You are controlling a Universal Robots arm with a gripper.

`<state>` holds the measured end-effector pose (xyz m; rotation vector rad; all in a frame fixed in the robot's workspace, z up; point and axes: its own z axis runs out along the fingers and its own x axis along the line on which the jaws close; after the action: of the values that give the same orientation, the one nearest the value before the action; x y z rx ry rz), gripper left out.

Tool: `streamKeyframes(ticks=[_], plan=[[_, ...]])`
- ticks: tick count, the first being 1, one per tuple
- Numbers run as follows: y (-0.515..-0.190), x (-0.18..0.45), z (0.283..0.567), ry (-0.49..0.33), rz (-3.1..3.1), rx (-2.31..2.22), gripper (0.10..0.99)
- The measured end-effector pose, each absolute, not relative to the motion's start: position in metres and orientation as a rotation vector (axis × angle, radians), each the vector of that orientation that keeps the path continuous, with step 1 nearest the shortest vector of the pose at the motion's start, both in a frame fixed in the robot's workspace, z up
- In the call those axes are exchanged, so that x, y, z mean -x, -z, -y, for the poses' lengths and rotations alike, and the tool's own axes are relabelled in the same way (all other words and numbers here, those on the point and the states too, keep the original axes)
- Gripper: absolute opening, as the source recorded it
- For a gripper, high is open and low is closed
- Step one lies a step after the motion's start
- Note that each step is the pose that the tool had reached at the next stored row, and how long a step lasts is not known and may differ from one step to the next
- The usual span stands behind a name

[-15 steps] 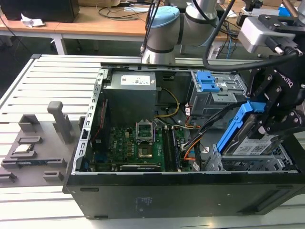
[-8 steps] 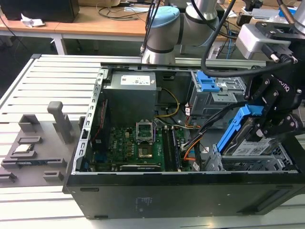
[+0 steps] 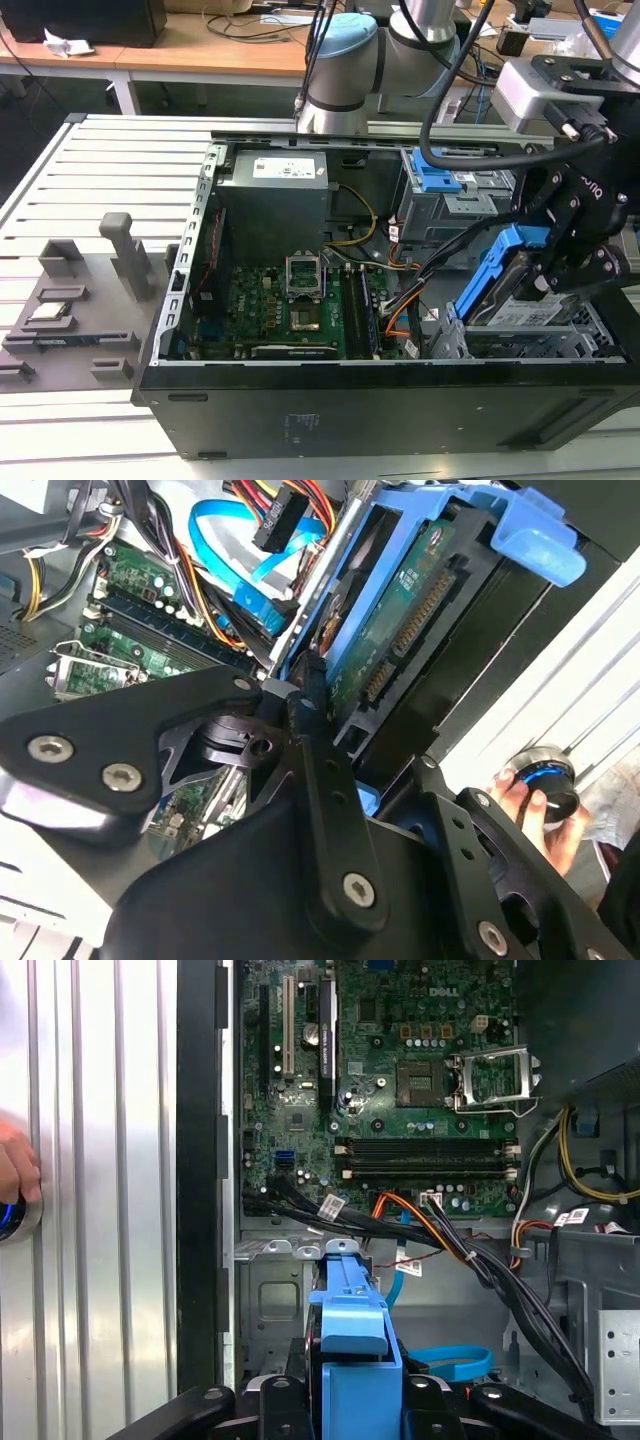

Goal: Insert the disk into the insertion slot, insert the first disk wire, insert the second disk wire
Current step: 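Insert the disk into the insertion slot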

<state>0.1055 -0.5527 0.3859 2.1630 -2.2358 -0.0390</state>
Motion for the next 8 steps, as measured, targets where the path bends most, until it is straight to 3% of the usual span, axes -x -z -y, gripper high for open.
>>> streamKeyframes(ticks=[2,3,6,8], plan=[[-0.3859,-0.1055,0.5527,0.039,2.236,-2.163,0.373],[-0.3859,-0.1055,0.5527,0.039,2.236,-2.163,0.435],[-0.3859,-0.1055,0.5527,0.039,2.236,-2.163,0.435],[-0.3858,-0.1055,0.5527,0.039,2.236,-2.163,0.353]])
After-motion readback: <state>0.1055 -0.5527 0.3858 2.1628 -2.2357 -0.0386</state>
